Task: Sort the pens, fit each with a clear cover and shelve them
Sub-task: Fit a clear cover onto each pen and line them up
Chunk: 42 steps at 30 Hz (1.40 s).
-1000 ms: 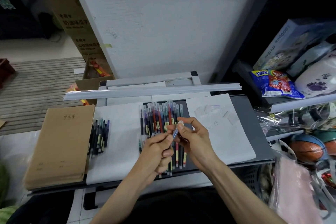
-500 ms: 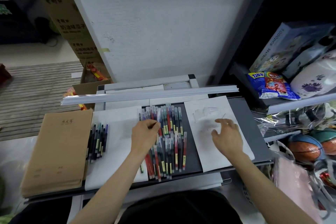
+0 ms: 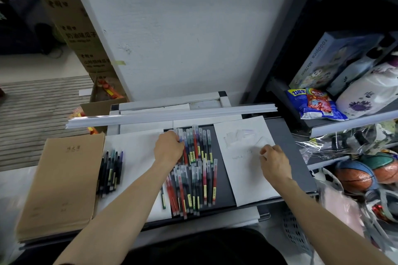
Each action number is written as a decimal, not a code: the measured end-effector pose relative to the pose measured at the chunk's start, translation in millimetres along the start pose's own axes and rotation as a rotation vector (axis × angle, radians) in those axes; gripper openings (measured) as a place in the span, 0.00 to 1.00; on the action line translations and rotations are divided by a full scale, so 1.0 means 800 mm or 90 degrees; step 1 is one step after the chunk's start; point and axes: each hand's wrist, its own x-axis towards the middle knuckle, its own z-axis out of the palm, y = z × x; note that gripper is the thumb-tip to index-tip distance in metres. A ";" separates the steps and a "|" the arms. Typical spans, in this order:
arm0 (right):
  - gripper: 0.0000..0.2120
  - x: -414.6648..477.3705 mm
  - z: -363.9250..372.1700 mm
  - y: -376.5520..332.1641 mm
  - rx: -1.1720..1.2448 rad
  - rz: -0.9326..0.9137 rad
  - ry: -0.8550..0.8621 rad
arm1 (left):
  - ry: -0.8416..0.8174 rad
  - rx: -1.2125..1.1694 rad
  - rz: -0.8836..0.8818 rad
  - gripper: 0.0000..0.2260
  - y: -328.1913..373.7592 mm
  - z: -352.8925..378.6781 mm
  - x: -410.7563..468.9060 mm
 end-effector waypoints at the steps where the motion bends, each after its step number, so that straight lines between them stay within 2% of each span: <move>1: 0.08 -0.001 0.000 0.000 0.001 0.001 0.000 | -0.002 0.007 0.003 0.14 -0.001 0.001 0.000; 7: 0.15 0.000 -0.002 -0.001 0.012 -0.005 0.020 | 0.004 0.007 0.013 0.15 -0.006 -0.007 -0.004; 11: 0.15 0.004 -0.006 -0.001 0.041 0.011 0.036 | 0.033 0.009 0.012 0.08 -0.022 -0.023 -0.020; 13: 0.14 0.001 -0.010 -0.004 0.098 0.016 0.061 | 0.060 0.029 0.009 0.05 -0.043 -0.034 -0.028; 18: 0.15 -0.016 -0.011 -0.022 0.242 -0.008 0.084 | 0.125 0.117 -0.032 0.11 -0.109 -0.070 -0.044; 20: 0.13 -0.027 -0.012 -0.035 0.311 0.003 0.057 | 0.115 0.162 -0.056 0.12 -0.135 -0.078 -0.047; 25: 0.11 -0.054 -0.018 -0.067 0.439 0.023 0.021 | 0.085 0.220 -0.116 0.04 -0.167 -0.077 -0.059; 27: 0.10 -0.064 -0.023 -0.080 0.485 0.027 0.005 | 0.078 0.227 -0.124 0.05 -0.167 -0.074 -0.063; 32: 0.09 -0.089 -0.029 -0.108 0.644 0.039 -0.066 | 0.087 0.168 -0.142 0.04 -0.152 -0.075 -0.074; 38: 0.11 -0.117 -0.041 -0.151 0.889 0.071 -0.168 | 0.089 0.076 -0.064 0.08 -0.084 -0.079 -0.110; 40: 0.12 -0.120 -0.041 -0.161 0.955 0.101 -0.181 | 0.050 -0.011 -0.014 0.06 -0.054 -0.078 -0.129; 42: 0.12 -0.120 -0.041 -0.170 1.026 0.150 -0.196 | 0.007 -0.120 0.025 0.09 -0.028 -0.077 -0.147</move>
